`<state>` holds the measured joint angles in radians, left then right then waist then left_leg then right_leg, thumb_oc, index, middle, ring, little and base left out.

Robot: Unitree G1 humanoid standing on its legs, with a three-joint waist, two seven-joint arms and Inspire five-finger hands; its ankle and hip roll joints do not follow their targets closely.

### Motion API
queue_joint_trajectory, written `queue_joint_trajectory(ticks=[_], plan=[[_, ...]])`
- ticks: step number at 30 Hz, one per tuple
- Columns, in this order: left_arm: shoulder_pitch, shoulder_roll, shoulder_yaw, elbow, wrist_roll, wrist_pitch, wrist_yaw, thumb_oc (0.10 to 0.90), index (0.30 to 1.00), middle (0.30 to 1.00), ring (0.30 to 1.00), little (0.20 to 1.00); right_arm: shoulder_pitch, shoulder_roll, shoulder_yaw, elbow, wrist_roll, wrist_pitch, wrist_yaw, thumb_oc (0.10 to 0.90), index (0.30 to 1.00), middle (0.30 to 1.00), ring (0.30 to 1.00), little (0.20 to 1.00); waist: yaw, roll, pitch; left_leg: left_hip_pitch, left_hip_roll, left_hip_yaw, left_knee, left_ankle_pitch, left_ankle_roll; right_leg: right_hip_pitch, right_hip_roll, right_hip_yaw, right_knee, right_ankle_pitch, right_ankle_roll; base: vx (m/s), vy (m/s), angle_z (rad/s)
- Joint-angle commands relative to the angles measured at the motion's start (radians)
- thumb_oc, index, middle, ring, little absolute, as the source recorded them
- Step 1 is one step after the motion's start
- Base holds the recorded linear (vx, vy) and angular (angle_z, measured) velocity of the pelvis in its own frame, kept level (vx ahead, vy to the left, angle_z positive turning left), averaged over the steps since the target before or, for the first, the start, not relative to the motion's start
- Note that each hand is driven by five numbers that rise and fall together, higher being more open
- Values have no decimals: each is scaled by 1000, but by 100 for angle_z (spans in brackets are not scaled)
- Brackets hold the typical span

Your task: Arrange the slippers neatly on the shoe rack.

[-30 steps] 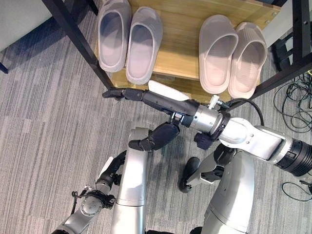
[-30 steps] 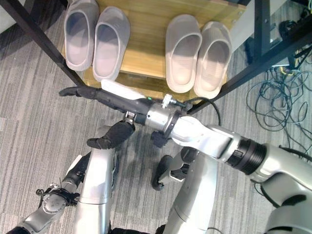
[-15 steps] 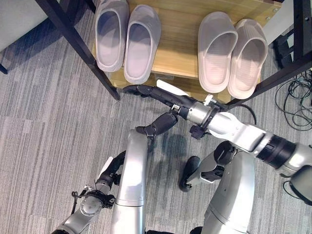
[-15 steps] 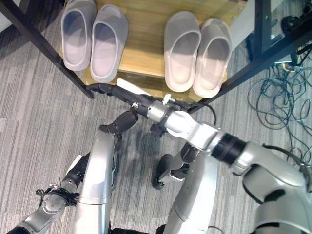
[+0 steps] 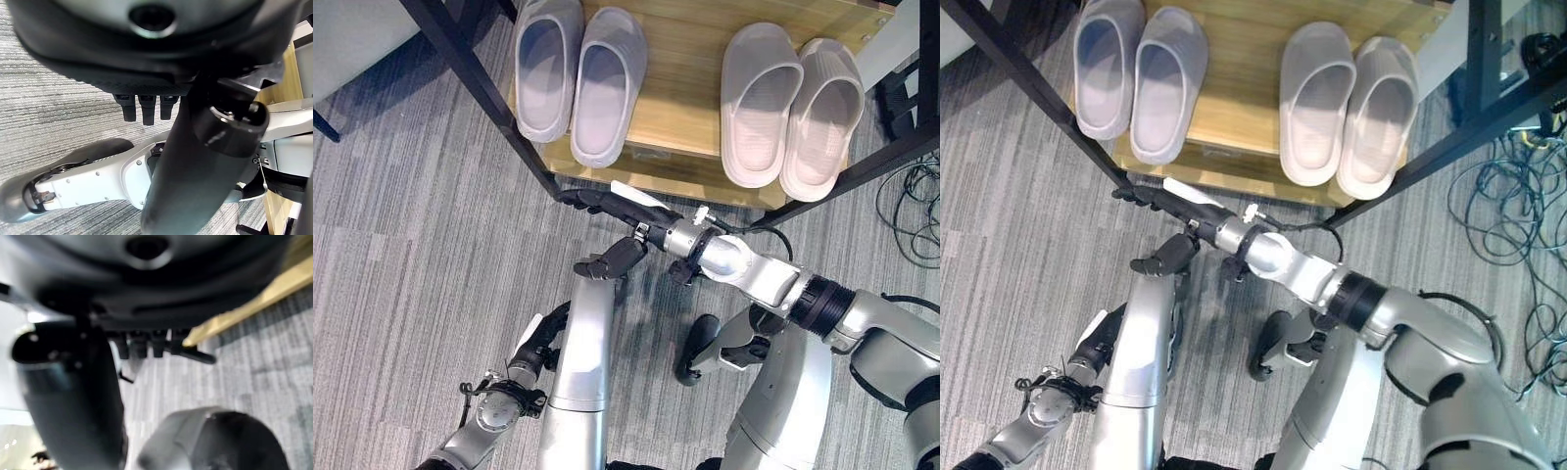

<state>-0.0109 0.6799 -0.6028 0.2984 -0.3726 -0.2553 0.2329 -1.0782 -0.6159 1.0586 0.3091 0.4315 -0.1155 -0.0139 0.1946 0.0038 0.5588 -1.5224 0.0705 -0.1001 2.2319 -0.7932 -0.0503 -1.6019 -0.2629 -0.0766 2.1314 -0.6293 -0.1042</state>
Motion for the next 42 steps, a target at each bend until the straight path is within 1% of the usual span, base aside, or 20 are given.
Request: queue_joint_trajectory(ticks=[1,2,3,4,7,13,21,31,39,42], plan=[[34,-31,-91,-85,-8,-58,0,800,900,900,900,900,-56,32,-53,-38,-54,-67,-64,800,900,900,900,900,61,25,-39,-48,-58,-1,-103,-20,-13,32,-55,134,85,-66,65,0,0,0],[33,-33,-92,-84,-9,-58,3,800,900,900,900,900,-55,51,-63,-14,-64,-66,-73,800,900,900,900,900,63,27,-39,-48,-58,-2,-103,-20,-13,32,-55,133,86,-65,65,0,0,0],[33,-32,-92,-84,-9,-58,3,800,900,900,900,900,-55,52,-63,-13,-64,-67,-73,800,900,900,900,900,63,27,-39,-48,-58,-2,-103,-20,-13,32,-55,133,86,-65,65,0,0,0],[30,-33,-98,-82,-11,-57,5,800,900,900,900,900,-56,84,-83,24,-80,-62,-94,800,900,900,900,900,64,31,-39,-48,-59,-1,-103,-20,-13,32,-54,132,86,-65,64,0,0,0],[30,-32,-106,-75,-11,-54,12,800,900,900,900,900,-63,142,-118,94,-118,-57,-136,800,900,900,900,900,67,34,-39,-48,-60,-1,-103,-23,-11,32,-52,131,85,-66,61,0,0,0],[33,-34,-115,-65,-21,-52,20,800,900,900,900,900,-99,202,-164,199,-177,-50,-204,800,900,900,900,900,73,38,-39,-48,-61,1,-102,-23,-11,32,-51,132,88,-66,59,0,0,0],[38,-29,-124,-60,-24,-50,18,800,900,900,900,900,-130,235,-198,263,-185,-51,-250,800,900,900,900,900,79,41,-39,-48,-64,-2,-98,-28,-12,32,-51,135,94,-68,57,0,0,0],[38,-26,-124,-68,-27,-47,7,800,900,900,900,900,-119,234,-170,212,-181,-55,-215,800,900,900,900,900,72,34,-39,-48,-65,2,-93,-27,-14,32,-55,138,98,-69,54,0,0,0],[29,-19,-138,-61,-27,-48,6,800,900,900,900,900,-141,295,-164,245,-156,-57,-215,800,900,900,900,900,80,48,-39,-48,-65,-1,-91,-21,-16,32,-55,136,103,-69,50,0,0,0],[31,-19,-132,-59,-30,-50,7,800,900,900,900,900,-144,299,-160,238,-149,-59,-214,800,900,900,900,900,81,46,-39,-48,-65,-2,-92,-18,-17,32,-55,136,104,-69,48,0,0,0]])
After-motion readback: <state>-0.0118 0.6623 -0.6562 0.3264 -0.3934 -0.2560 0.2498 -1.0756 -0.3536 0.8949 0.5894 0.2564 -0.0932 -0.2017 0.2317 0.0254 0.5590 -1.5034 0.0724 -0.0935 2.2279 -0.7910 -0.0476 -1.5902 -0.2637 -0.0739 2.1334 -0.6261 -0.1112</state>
